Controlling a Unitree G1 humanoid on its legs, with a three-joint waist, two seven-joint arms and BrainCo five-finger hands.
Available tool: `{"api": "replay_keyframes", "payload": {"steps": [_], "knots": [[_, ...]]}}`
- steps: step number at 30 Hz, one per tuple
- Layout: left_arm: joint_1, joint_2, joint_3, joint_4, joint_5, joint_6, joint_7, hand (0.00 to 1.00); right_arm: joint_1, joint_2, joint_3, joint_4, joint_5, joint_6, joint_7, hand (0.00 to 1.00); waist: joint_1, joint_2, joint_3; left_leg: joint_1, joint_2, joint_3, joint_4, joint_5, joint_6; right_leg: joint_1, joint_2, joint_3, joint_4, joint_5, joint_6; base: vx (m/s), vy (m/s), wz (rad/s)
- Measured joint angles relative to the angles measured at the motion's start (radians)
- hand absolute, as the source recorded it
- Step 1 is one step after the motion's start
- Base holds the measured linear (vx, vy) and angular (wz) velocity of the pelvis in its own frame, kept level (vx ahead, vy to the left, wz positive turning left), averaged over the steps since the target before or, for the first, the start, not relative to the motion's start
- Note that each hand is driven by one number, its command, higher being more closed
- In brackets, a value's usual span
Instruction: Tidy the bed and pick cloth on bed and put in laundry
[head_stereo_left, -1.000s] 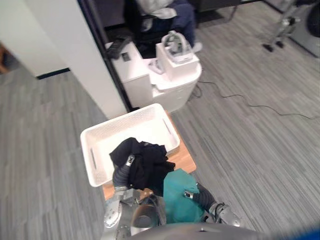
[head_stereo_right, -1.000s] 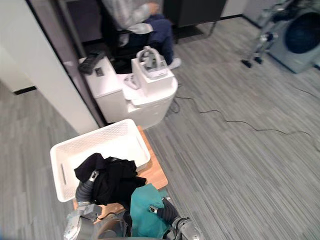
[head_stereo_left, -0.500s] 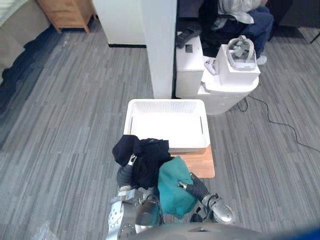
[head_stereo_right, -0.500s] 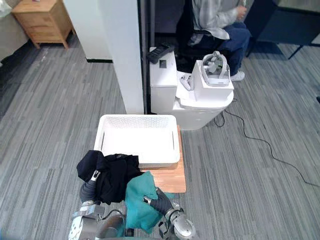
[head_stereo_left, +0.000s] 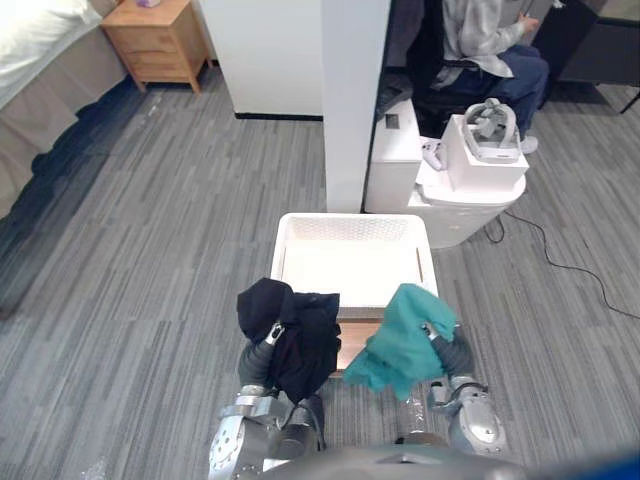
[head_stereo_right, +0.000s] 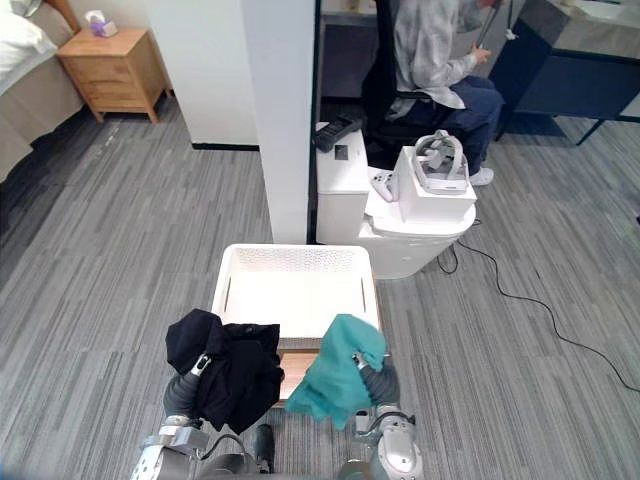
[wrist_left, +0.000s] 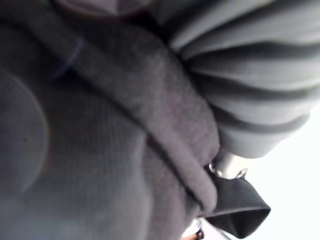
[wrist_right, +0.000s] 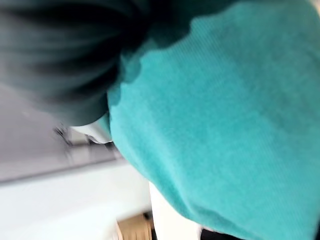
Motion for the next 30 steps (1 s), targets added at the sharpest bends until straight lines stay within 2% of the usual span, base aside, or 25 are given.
{"api": "replay_keyframes", "payload": {"steps": [3, 6, 11, 13, 15, 19, 22, 27, 30], "knots": [[0.003, 0.007, 0.003, -0.001, 0.008, 0.005, -0.014, 1.0, 0.0, -0.007, -0.09, -0.101, -0.038, 0.004, -0.032, 1.0, 0.002, -0.001, 0.003, 0.013, 0.022, 0.002, -0.015, -0.003, 0.002, 0.016, 0.023, 0.002, -0.016, 0.036, 0.004, -0.06, -0.01, -0.06], [0.009, 0.003, 0.034, -0.003, 0.007, 0.037, -0.021, 1.0, -0.016, -0.055, -0.17, -0.257, -0.063, 0.015, -0.027, 1.0, 0.007, -0.005, 0.005, 0.024, 0.027, 0.021, -0.016, -0.003, 0.002, 0.042, 0.029, 0.003, -0.064, 0.064, 0.008, -0.04, 0.028, -0.14], [0.018, -0.001, 0.1, -0.024, 0.007, 0.098, -0.02, 1.0, -0.123, -0.134, -0.251, -0.399, -0.055, 0.061, 0.079, 1.0, 0.011, -0.013, -0.001, 0.025, 0.021, 0.047, -0.016, -0.003, 0.001, 0.068, 0.028, 0.002, -0.131, 0.068, 0.011, -0.04, 0.005, -0.11], [0.014, -0.004, 0.109, -0.036, 0.009, 0.126, -0.019, 1.0, -0.18, -0.156, -0.256, -0.415, -0.055, 0.097, 0.146, 1.0, 0.02, -0.016, -0.001, 0.023, 0.01, 0.052, -0.017, 0.002, -0.002, 0.082, 0.023, -0.011, -0.164, 0.05, 0.017, -0.05, -0.035, -0.06], [0.007, -0.012, 0.109, -0.044, 0.01, 0.145, -0.018, 1.0, -0.216, -0.156, -0.256, -0.416, -0.055, 0.125, 0.175, 1.0, 0.026, -0.015, 0.001, 0.019, 0.002, 0.051, -0.018, 0.015, -0.001, 0.086, 0.011, -0.027, -0.177, 0.03, 0.027, -0.03, -0.032, 0.03], [-0.001, -0.041, 0.087, -0.045, 0.029, 0.167, 0.001, 1.0, -0.332, -0.157, -0.227, -0.389, -0.056, 0.243, 0.207, 1.0, 0.03, -0.013, -0.001, 0.019, 0.003, 0.017, -0.018, 0.04, -0.008, 0.103, 0.014, -0.077, -0.17, 0.037, 0.029, 0.0, -0.019, 0.32], [-0.019, -0.038, 0.072, -0.04, 0.032, 0.187, 0.022, 1.0, -0.424, -0.156, -0.168, -0.338, -0.056, 0.295, 0.21, 1.0, 0.039, -0.014, 0.0, 0.019, 0.007, -0.011, -0.018, 0.047, 0.0, 0.101, 0.018, -0.084, -0.142, 0.053, 0.026, -0.01, 0.023, 0.26], [-0.079, -0.028, 0.072, 0.013, 0.051, 0.203, 0.043, 1.0, -0.589, -0.142, -0.085, -0.214, -0.059, 0.35, 0.191, 1.0, 0.065, -0.01, 0.003, 0.005, 0.019, -0.035, -0.018, 0.045, 0.012, 0.079, 0.029, -0.081, -0.113, 0.088, 0.016, -0.06, 0.061, 0.11], [-0.131, -0.014, 0.075, 0.024, 0.049, 0.208, 0.069, 1.0, -0.695, -0.116, -0.064, -0.132, -0.063, 0.358, 0.157, 1.0, 0.09, -0.002, 0.041, -0.015, 0.025, -0.038, -0.017, 0.046, 0.011, 0.07, 0.042, -0.079, -0.114, 0.1, 0.008, -0.12, 0.049, 0.16]]}}
